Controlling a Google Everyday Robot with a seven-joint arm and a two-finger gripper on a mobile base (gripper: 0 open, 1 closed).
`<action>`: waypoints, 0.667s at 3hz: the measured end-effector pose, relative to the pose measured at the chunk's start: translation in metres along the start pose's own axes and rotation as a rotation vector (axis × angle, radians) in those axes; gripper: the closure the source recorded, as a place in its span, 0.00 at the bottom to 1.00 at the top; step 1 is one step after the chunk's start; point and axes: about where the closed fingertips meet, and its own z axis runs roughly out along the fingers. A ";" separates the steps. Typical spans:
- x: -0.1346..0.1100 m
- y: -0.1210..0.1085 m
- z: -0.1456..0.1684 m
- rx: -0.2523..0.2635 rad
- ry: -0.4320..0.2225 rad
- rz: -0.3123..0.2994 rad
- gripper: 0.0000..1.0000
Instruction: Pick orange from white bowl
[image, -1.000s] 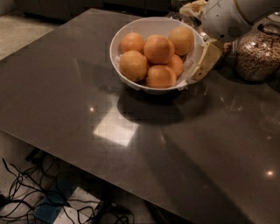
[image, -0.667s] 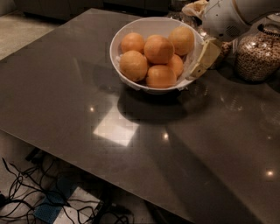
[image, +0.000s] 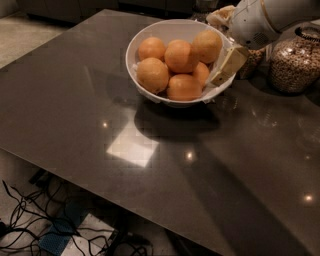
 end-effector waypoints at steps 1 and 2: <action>0.004 -0.004 0.008 -0.005 -0.014 0.014 0.14; 0.004 -0.014 0.019 -0.014 -0.030 0.015 0.18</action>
Offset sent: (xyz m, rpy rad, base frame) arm 0.0384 0.0074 -0.0084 0.0484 0.0167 0.0181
